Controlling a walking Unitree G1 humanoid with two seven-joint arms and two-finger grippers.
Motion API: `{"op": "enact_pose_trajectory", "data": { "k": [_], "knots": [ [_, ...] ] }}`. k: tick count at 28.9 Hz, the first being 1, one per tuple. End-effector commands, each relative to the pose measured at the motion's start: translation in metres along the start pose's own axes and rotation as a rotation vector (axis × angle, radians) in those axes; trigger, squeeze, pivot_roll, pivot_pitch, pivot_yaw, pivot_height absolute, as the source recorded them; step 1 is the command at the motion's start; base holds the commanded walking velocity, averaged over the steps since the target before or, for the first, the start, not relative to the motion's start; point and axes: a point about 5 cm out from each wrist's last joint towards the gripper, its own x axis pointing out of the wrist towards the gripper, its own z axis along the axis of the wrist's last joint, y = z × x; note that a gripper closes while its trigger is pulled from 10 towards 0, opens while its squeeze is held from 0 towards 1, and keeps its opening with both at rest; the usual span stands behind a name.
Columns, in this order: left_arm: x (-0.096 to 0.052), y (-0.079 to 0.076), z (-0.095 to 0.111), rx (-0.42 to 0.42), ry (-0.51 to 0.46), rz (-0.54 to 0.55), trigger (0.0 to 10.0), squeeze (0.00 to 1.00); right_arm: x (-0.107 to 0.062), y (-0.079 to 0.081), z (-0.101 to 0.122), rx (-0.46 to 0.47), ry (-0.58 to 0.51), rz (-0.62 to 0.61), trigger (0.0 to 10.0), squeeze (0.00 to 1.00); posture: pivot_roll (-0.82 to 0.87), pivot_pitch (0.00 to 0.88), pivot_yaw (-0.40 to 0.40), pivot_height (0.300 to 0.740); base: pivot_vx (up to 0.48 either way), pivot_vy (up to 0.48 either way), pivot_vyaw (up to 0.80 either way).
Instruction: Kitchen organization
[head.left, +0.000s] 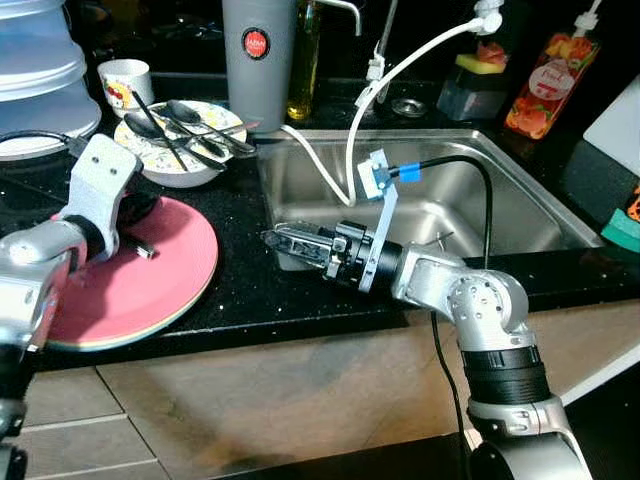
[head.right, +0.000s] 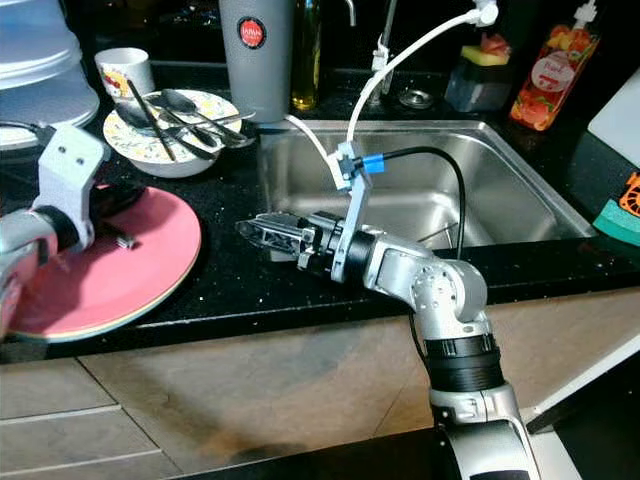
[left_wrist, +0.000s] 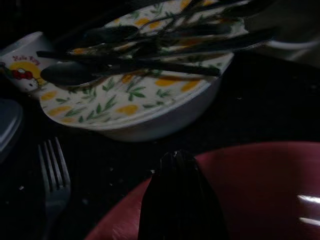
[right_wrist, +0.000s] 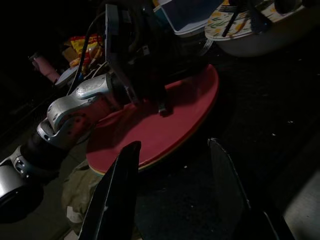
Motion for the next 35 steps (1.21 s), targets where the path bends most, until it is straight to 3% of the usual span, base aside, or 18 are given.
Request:
{"op": "enact_pose_trajectory", "data": {
  "k": [1,8,15,18,22,24,25,26,28,30,33,35],
  "knots": [
    [0.007,-0.007,-0.008,-0.012,0.022,-0.012,10.0,0.0,0.0,-0.001,0.0,-0.009,0.005,-0.005,10.0,0.0,0.01,0.17,-0.068,0.74,0.0,0.0,0.0],
    [0.002,-0.007,0.019,-0.106,-0.103,-0.079,10.0,0.0,-0.002,0.001,0.002,-0.011,0.001,0.0,10.0,0.0,0.01,0.166,-0.06,0.74,0.0,0.0,0.0],
    [-0.023,-0.004,0.06,-0.216,-0.284,-0.095,10.0,0.0,-0.002,0.004,0.002,-0.008,-0.004,0.017,10.0,0.0,0.02,0.161,-0.064,0.74,0.0,0.0,0.0],
    [-0.035,0.001,0.071,-0.21,-0.337,-0.074,10.0,0.0,-0.001,0.004,0.003,-0.009,-0.007,0.022,10.0,0.0,0.02,0.161,-0.062,0.74,0.0,0.0,0.0],
    [-0.046,0.02,0.068,-0.04,-0.202,0.09,10.0,0.0,-0.001,0.004,0.004,-0.009,-0.012,0.026,10.0,0.0,0.02,0.164,-0.063,0.74,0.0,0.0,0.0],
    [-0.047,0.025,0.066,-0.011,-0.167,0.134,10.0,0.0,-0.001,0.004,0.005,-0.009,-0.013,0.026,10.0,0.0,0.02,0.164,-0.063,0.74,0.0,0.0,0.0],
    [-0.05,0.037,0.062,0.051,-0.107,0.225,10.0,0.0,-0.001,0.004,0.005,-0.008,-0.014,0.026,10.0,0.0,0.03,0.168,-0.065,0.74,0.0,0.0,0.0],
    [-0.06,0.058,0.055,0.069,-0.027,0.406,10.0,0.0,-0.001,0.003,0.004,-0.006,-0.015,0.025,10.0,0.0,0.03,0.168,-0.065,0.74,0.0,0.0,0.0],
    [-0.063,0.064,0.053,0.062,-0.009,0.46,10.0,0.0,-0.001,0.003,0.004,-0.006,-0.015,0.025,10.0,0.0,0.03,0.171,-0.064,0.74,0.0,0.0,0.0],
    [-0.073,0.078,0.043,0.096,0.079,0.562,10.0,0.0,-0.001,0.003,0.003,-0.004,-0.015,0.025,10.0,0.0,0.03,0.171,-0.064,0.74,0.0,0.0,0.0],
    [-0.08,0.081,0.034,0.067,0.152,0.597,10.0,0.0,0.0,0.003,0.003,-0.002,-0.016,0.026,10.0,0.0,0.03,0.174,-0.06,0.74,0.0,0.0,0.0],
    [-0.086,0.077,0.019,-0.062,0.25,0.608,10.0,0.0,-0.001,0.002,0.004,-0.002,-0.016,0.021,10.0,0.0,0.03,0.177,-0.059,0.74,0.0,0.0,0.0]
  ]
}}
